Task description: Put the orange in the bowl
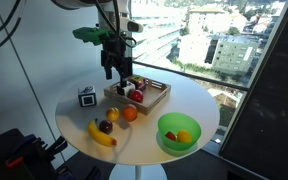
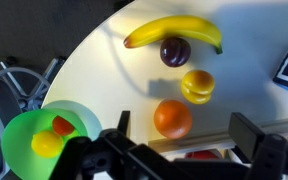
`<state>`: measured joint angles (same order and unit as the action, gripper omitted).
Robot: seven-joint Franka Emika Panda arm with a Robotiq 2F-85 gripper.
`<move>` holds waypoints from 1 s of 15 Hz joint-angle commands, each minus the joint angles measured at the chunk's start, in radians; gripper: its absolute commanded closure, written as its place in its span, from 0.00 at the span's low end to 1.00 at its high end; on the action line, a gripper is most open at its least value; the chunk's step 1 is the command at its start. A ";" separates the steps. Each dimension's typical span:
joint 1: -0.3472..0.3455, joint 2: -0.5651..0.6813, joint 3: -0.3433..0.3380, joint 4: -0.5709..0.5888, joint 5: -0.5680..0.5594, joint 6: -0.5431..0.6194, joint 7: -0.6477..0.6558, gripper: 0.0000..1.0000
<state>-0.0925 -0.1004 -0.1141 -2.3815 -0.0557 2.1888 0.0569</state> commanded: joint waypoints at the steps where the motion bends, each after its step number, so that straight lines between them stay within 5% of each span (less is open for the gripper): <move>1: -0.011 0.058 0.006 0.051 -0.038 -0.034 0.030 0.00; 15: -0.024 0.117 -0.010 0.011 -0.066 0.087 -0.195 0.00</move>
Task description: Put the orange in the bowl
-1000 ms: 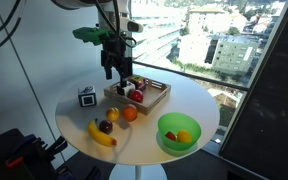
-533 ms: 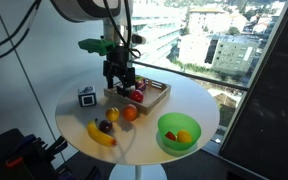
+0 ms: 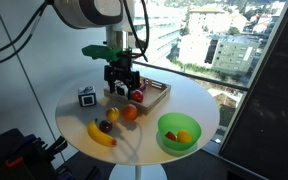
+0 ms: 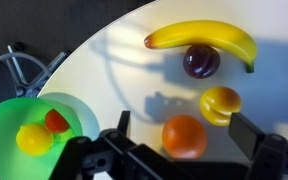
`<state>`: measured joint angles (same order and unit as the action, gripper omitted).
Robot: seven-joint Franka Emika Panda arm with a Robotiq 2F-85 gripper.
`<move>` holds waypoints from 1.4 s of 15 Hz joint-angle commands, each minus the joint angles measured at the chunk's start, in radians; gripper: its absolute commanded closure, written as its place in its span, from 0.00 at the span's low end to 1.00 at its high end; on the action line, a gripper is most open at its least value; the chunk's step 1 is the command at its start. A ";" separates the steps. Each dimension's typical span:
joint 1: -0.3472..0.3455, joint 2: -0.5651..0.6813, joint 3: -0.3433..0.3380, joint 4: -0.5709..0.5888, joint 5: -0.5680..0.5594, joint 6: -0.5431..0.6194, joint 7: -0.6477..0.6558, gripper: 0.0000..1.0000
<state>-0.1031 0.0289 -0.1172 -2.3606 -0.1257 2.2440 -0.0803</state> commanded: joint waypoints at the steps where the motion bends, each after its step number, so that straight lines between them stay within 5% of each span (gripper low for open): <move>1: -0.017 -0.009 -0.008 -0.011 0.015 0.041 -0.074 0.00; 13: -0.023 0.000 -0.009 -0.007 0.047 0.031 -0.114 0.00; 21: -0.031 0.113 -0.013 0.021 0.046 0.025 -0.103 0.00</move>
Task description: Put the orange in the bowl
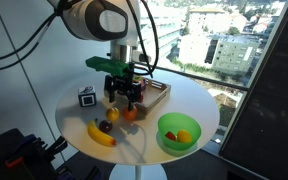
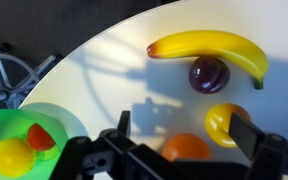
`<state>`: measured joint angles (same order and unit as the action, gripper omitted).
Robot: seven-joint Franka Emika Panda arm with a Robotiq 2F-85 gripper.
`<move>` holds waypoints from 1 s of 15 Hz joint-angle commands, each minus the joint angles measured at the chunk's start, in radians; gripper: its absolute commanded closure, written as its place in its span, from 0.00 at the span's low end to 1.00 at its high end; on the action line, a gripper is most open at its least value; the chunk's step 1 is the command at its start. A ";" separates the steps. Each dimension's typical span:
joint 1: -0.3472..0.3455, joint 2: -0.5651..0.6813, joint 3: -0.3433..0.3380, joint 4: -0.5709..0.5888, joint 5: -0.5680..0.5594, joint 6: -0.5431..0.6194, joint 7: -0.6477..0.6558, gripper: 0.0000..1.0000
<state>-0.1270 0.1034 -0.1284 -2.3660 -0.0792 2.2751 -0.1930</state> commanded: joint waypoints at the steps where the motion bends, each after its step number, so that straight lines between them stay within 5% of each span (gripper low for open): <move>1: -0.007 0.049 -0.002 0.028 -0.005 -0.002 0.017 0.00; 15: -0.006 0.133 0.031 0.020 0.044 0.204 0.008 0.00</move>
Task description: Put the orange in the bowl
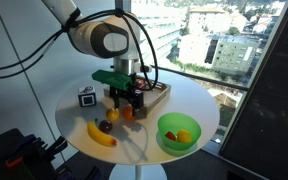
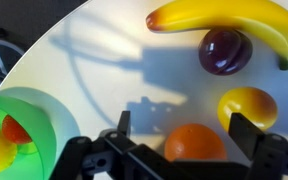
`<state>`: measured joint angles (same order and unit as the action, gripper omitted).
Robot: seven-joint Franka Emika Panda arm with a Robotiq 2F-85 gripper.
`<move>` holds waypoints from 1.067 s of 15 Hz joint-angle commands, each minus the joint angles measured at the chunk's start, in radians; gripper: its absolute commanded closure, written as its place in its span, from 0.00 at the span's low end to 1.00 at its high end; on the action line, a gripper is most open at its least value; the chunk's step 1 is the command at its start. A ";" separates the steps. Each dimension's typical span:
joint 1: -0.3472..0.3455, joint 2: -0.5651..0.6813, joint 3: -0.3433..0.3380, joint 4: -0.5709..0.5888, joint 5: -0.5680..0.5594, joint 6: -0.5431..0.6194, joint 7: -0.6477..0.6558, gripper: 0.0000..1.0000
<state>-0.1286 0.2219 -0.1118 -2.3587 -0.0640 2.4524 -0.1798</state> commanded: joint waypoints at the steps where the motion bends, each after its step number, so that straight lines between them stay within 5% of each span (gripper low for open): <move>1: -0.006 0.020 0.018 0.016 0.037 0.034 -0.011 0.00; 16: -0.003 0.081 0.034 0.078 0.053 0.087 0.001 0.00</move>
<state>-0.1285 0.2744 -0.0870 -2.3168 -0.0242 2.5300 -0.1807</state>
